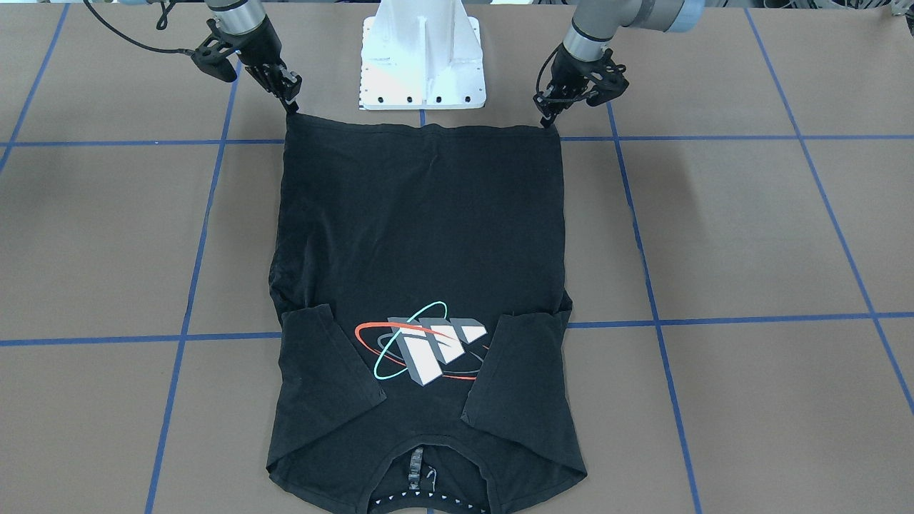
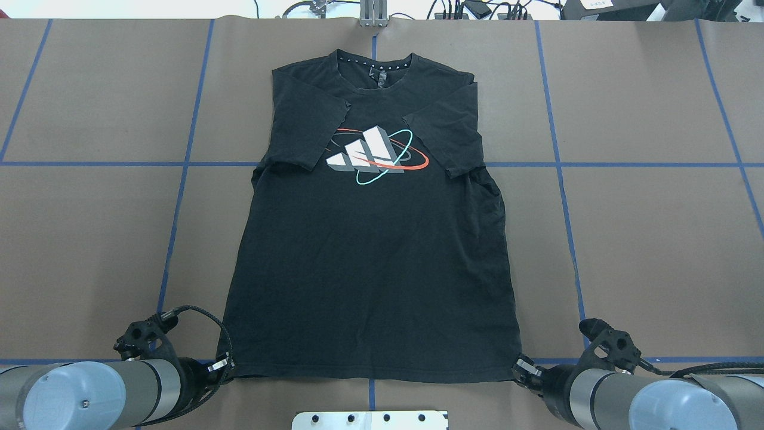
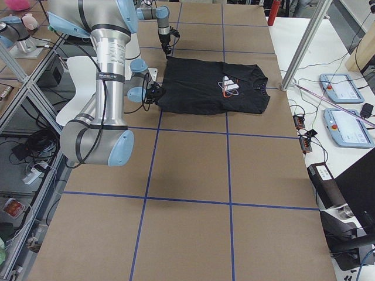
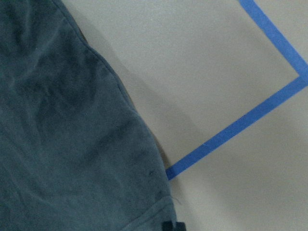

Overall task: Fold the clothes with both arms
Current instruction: 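Move the left gripper to the other hem corner and grasp both corners, then lift the hem with both grippers and fold it toward the collar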

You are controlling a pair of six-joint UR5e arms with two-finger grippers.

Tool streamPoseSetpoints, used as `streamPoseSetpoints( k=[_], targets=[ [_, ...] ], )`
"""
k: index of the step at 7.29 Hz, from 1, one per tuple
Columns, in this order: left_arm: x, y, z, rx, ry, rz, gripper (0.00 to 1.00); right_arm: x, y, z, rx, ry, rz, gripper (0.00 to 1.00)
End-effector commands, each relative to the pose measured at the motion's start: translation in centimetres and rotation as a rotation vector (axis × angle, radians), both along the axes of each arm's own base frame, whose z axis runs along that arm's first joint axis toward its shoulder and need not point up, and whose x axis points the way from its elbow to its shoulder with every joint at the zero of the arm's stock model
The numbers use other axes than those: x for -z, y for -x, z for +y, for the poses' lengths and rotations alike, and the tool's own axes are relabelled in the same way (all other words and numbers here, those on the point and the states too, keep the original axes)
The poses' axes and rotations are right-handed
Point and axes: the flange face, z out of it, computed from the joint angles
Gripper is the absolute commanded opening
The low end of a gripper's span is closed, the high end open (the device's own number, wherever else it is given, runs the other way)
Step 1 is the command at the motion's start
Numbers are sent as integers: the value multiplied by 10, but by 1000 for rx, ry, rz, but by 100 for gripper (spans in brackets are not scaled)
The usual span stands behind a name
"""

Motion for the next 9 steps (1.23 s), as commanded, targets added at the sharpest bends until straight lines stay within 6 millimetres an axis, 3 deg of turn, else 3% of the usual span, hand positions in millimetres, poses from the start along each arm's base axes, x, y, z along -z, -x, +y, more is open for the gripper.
streamPoseSetpoints(
  k=[1, 2, 4, 7, 9],
  targets=[
    [19, 13, 0, 1, -4, 36, 0, 1, -2, -1, -2, -1, -3, 0],
    [27, 18, 0, 2, -4, 53, 0, 1, -7, -1, 0, -2, 1, 0],
    [57, 33, 7, -6, -3, 111, 0, 2, -39, 1, 8, -1, 10, 0],
    [106, 54, 39, -26, 85, 222, 0, 9, -69, 12, 59, 24, 14, 0],
    [116, 63, 34, -11, 88, 246, 0, 15, -76, 15, 72, 29, 3, 0]
  ],
)
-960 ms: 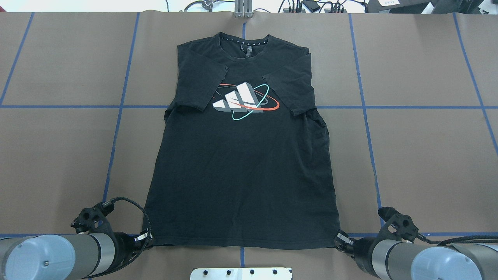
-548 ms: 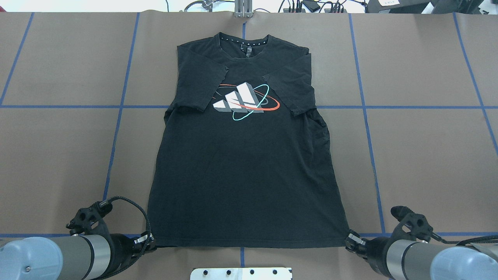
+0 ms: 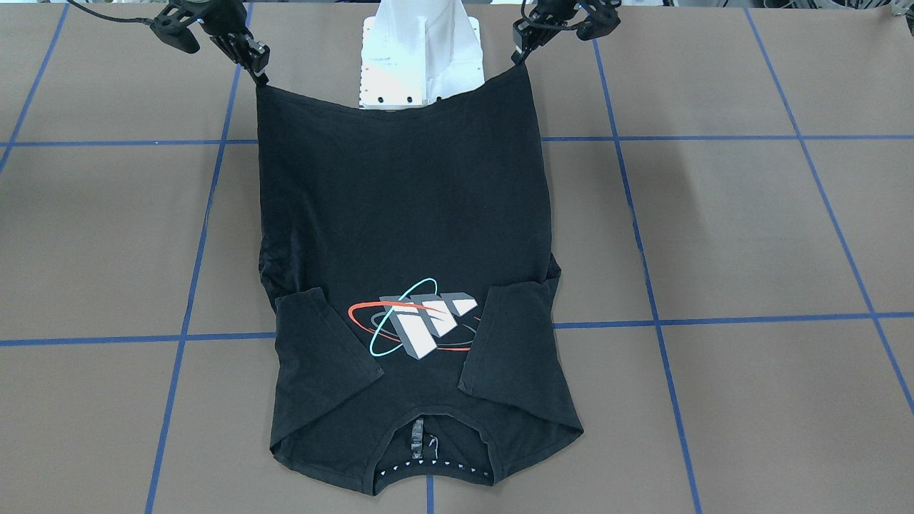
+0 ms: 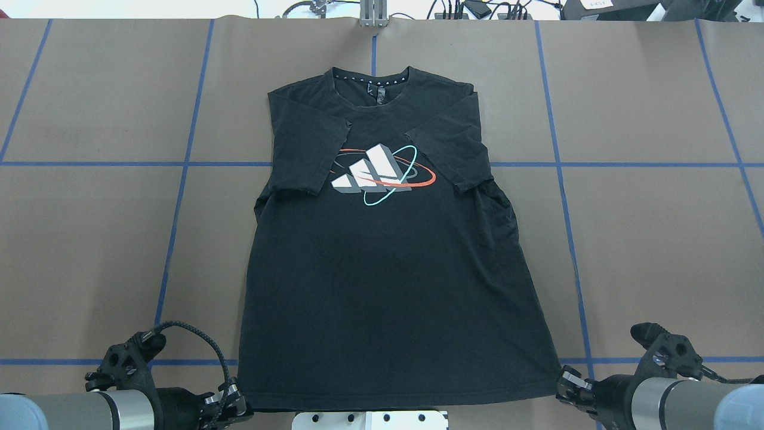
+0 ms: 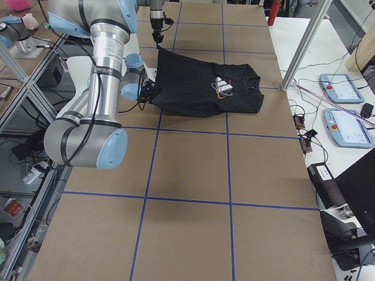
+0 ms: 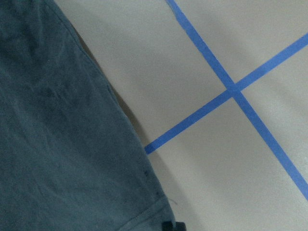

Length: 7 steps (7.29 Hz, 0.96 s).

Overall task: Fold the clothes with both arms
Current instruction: 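Lift the hem with both grippers and fold it toward the collar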

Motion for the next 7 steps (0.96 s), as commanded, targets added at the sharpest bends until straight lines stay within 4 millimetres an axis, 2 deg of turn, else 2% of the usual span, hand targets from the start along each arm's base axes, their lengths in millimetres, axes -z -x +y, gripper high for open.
streamPoseSetpoints(
  k=[1, 2, 3, 4, 5, 6, 7],
  targets=[
    [19, 20, -26, 69, 7, 44, 0, 11, -13, -16, -37, 6, -23, 0],
    [27, 32, -58, 142, -14, 63, 0, 10, -14, -31, -53, 29, -27, 0],
    [37, 36, -84, 183, -91, 76, 0, 21, -16, -62, -72, 42, -38, 0],
    [48, 39, -131, 251, -157, 77, 0, 45, -8, -111, -82, 29, -18, 0],
    [36, 29, -174, 285, -139, 43, 0, 74, 10, -166, -108, 70, 40, 0],
    [35, 28, -224, 330, -158, 18, 0, 97, 20, -224, -130, 47, 104, 0],
    [21, 35, -267, 389, -169, -31, 0, 96, 16, -272, -123, 25, 155, 0]
  ],
)
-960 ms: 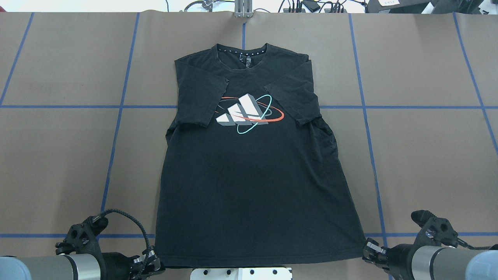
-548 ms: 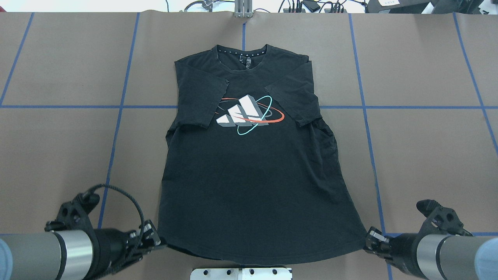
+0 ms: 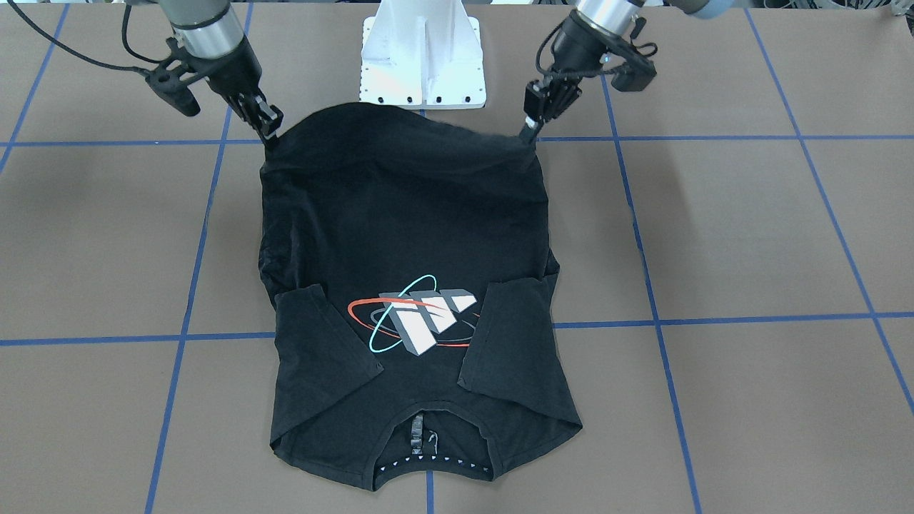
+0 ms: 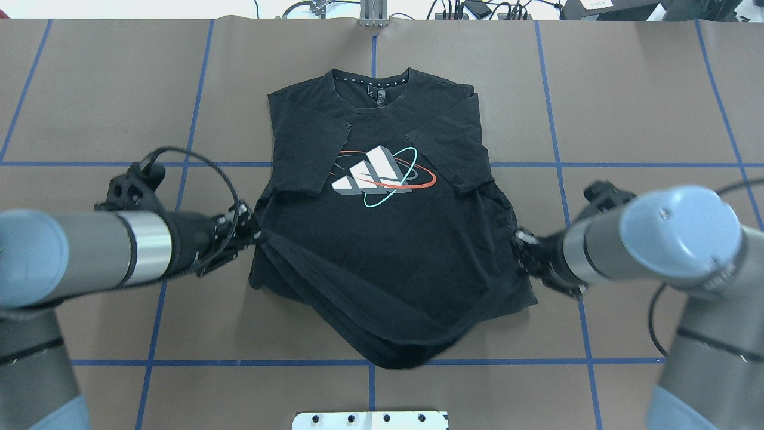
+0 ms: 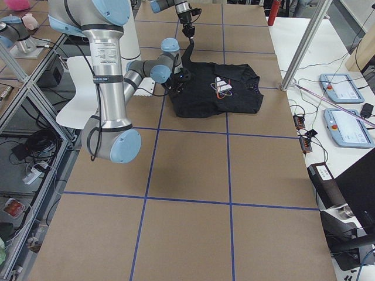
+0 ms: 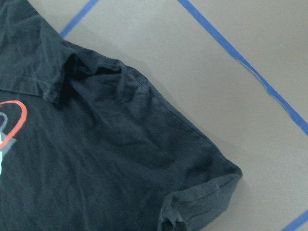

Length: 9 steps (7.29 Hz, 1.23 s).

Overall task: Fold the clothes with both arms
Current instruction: 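Lift the hem with both grippers and fold it toward the collar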

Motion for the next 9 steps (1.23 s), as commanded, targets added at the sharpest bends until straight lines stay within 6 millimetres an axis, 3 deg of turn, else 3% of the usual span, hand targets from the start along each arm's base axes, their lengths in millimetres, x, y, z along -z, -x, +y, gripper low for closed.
streamPoseSetpoints(
  k=[1, 2, 4, 5, 7, 8, 9],
  targets=[
    [-21, 12, -95, 113, -30, -86, 0, 6, -7, -116, -8, -6, 93, 0],
    [-41, 17, -122, 146, -40, -107, 0, 7, -11, -162, -34, -9, 121, 0],
    [-81, 14, -168, 181, -66, -121, 0, 1, -19, -225, -50, -14, 174, 0],
    [-88, 10, -186, 186, -81, -141, 0, 4, -1, -253, -48, 6, 199, 0],
    [-97, -16, -238, 205, -75, -176, 0, -19, 28, -290, -59, -1, 206, 0],
    [-120, -19, -255, 219, -88, -168, 0, -28, 40, -303, -68, -8, 191, 0],
    [-125, -32, -278, 228, -97, -162, 11, -19, 52, -315, -65, -2, 198, 0]
  ],
)
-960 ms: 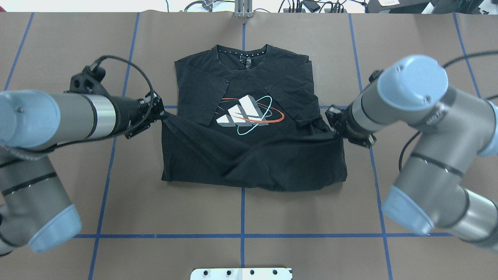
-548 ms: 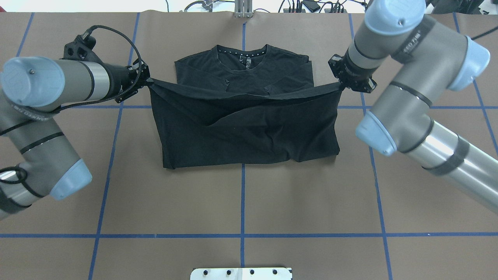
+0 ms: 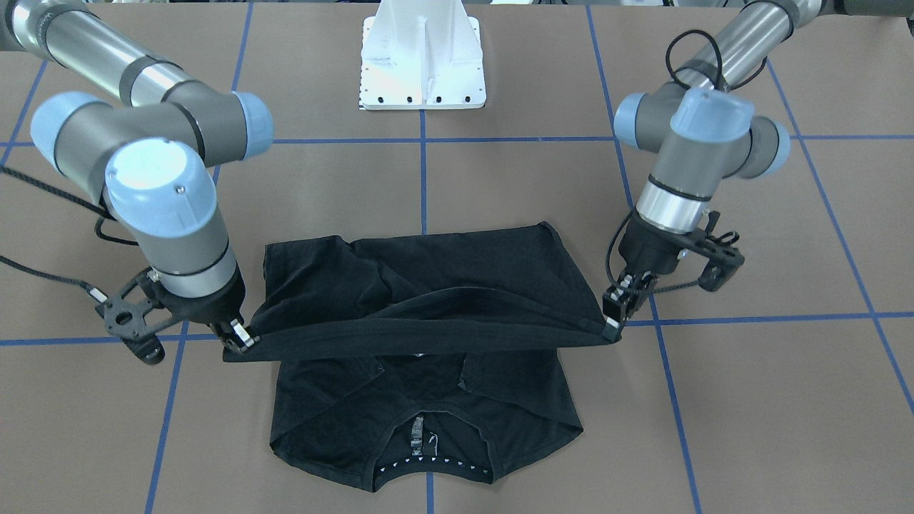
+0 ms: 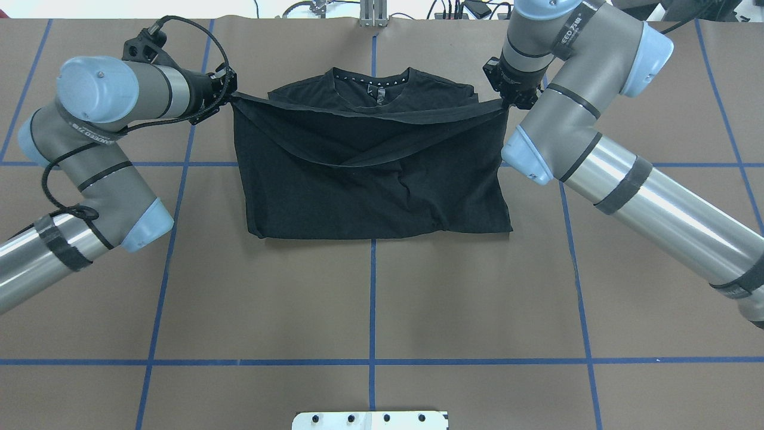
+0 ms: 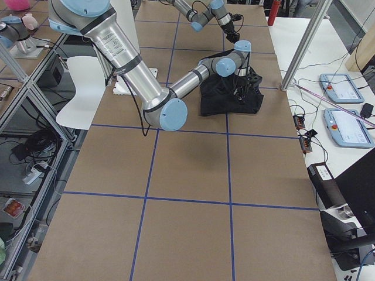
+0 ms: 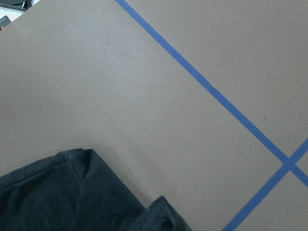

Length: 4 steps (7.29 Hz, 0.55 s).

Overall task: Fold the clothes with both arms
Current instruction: 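Lift the hem with both grippers and fold it toward the collar, then release the hem and raise both grippers away from the shirt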

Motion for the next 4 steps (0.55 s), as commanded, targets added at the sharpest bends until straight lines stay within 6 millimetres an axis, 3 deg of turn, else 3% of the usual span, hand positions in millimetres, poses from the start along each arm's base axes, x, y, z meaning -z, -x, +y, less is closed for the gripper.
streamPoseSetpoints(
  k=[1, 2, 3, 4],
  targets=[
    [-13, -26, -43, 16, -6, -13, 37, 0, 24, -24, 5, 13, 13, 0],
    [-17, -29, -46, 15, -21, -3, 49, -2, 25, -26, 3, 8, 24, 40],
    [-16, -29, -46, 9, -32, -12, 57, 3, 26, -27, -2, -13, 13, 73],
    [-15, -28, -46, 9, -38, -13, 65, 11, 26, -28, -12, -19, 0, 83]
  ],
)
